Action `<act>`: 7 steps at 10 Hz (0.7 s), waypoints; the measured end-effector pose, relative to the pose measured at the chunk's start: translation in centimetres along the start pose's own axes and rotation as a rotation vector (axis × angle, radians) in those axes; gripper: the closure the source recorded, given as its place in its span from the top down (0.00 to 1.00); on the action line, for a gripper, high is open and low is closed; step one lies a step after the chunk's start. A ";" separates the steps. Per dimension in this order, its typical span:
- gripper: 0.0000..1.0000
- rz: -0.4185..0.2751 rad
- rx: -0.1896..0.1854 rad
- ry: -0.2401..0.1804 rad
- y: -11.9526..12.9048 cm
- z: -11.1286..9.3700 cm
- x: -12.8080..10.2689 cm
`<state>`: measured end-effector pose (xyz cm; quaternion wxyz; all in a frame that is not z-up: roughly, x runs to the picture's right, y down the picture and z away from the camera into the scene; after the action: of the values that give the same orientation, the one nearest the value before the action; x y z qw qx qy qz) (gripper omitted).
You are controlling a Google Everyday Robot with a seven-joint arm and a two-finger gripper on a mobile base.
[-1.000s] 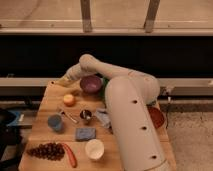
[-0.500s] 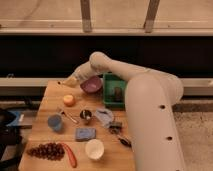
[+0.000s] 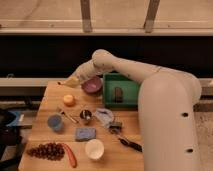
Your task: Place banana in paper cup
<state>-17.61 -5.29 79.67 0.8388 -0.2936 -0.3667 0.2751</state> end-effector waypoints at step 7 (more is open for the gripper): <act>0.00 0.089 0.038 0.091 6.9 -7.5 2.2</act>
<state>-12.15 -1.34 71.71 0.8469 -0.3060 -0.3096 0.3053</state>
